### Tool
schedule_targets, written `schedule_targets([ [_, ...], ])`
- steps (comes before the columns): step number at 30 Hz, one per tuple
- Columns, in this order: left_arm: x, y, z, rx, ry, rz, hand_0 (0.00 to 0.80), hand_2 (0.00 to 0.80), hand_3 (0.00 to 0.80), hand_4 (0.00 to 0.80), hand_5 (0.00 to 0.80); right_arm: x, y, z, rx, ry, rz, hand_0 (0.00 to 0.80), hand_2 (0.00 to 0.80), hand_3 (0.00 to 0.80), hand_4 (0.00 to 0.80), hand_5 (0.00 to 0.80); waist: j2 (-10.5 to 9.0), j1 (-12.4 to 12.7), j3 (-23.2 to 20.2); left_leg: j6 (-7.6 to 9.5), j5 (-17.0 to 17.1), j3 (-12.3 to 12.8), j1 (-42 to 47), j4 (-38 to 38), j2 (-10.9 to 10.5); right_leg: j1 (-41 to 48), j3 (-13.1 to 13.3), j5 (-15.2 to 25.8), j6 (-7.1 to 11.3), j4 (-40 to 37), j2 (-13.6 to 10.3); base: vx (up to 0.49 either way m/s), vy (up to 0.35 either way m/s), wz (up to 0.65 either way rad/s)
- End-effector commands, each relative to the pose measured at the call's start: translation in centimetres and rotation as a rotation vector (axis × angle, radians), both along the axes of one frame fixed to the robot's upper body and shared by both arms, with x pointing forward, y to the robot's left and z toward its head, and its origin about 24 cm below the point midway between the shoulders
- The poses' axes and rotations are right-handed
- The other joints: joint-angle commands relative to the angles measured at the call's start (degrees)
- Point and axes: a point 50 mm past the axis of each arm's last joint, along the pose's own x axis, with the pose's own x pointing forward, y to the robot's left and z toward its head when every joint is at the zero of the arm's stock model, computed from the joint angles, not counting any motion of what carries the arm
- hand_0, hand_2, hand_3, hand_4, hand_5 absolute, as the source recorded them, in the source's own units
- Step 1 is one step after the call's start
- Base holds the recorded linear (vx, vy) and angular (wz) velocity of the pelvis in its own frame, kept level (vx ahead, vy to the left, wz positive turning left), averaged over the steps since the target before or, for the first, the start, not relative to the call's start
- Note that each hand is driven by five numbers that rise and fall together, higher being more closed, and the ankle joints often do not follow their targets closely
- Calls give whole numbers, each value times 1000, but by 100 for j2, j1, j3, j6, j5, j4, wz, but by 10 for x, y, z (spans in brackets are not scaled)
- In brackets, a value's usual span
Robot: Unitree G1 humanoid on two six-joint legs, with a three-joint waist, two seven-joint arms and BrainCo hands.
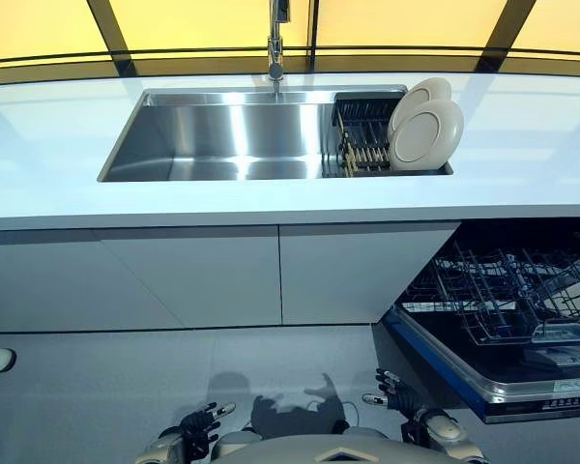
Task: Take plates into dishwasher
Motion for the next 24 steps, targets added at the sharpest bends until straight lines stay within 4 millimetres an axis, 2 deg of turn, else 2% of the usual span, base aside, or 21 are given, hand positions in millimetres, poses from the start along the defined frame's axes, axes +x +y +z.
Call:
schedule_targets([
  [1,8,2,0,-4,-19,69,0,0,0,0,0,24,1,8,2,-91,2,0,0,0,0,0,-42,-125,20,397,-386,143,-195,232,-436,-182,-32,-580,22,596,222,0,0,0],
  [7,5,-7,-2,-40,-20,72,0,0,0,0,0,23,0,8,5,-92,13,0,0,0,0,0,-33,-104,60,414,-376,111,-233,198,-447,-256,-58,-561,22,618,214,0,0,0],
  [19,17,-7,1,-4,-45,42,0,0,0,0,0,29,4,9,26,-107,12,0,0,0,0,0,-4,-133,156,396,-376,204,-279,249,-436,-310,-109,-559,5,628,195,-15,-37,0],
  [24,16,-6,1,5,-44,48,0,0,0,0,0,33,5,12,32,-119,11,0,0,0,0,0,22,-164,171,368,-402,200,-287,362,-418,-310,-87,-662,-80,714,249,-1,-72,0],
])
